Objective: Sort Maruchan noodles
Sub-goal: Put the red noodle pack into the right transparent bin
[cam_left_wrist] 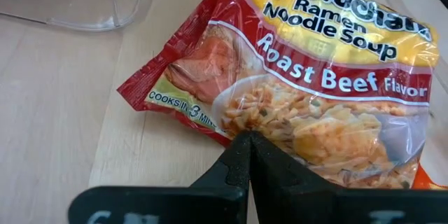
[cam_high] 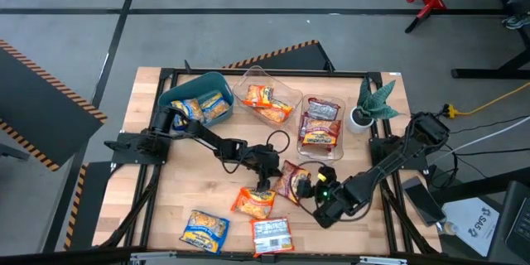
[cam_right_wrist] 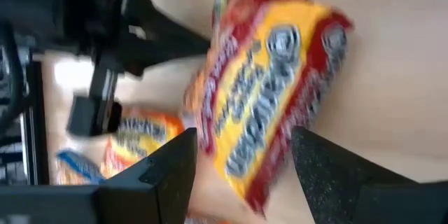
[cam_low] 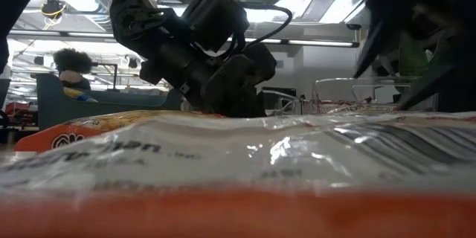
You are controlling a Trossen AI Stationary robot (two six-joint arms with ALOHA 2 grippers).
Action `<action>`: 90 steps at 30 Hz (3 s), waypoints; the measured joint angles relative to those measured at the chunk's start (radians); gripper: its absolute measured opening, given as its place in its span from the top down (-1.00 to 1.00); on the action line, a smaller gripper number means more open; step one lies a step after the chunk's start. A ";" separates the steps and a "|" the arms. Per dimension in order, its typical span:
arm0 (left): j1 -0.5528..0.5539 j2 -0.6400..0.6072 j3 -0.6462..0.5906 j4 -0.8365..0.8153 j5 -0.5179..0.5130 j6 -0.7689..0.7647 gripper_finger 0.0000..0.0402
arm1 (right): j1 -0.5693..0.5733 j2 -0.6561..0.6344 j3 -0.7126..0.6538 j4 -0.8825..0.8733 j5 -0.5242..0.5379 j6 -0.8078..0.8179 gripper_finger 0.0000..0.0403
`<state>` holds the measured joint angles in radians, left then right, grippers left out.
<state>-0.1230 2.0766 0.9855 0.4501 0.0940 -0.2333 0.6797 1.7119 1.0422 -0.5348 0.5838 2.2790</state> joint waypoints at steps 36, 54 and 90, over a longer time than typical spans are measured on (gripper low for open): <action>0.000 -0.001 0.000 -0.050 0.011 -0.036 1.00 | -0.002 0.164 0.041 0.030 -0.020 0.046 -0.08; 0.001 -0.001 -0.001 -0.058 0.043 -0.048 1.00 | -0.061 0.211 0.041 0.278 0.282 -0.004 0.01; 0.153 -0.562 -0.002 -0.307 0.066 -0.097 1.00 | -0.377 -0.608 0.042 -0.351 -0.112 -1.307 0.51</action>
<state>0.0299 1.5144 0.9832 0.1430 0.1595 -0.3302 0.3032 1.1042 1.0840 -0.8853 0.4714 0.9724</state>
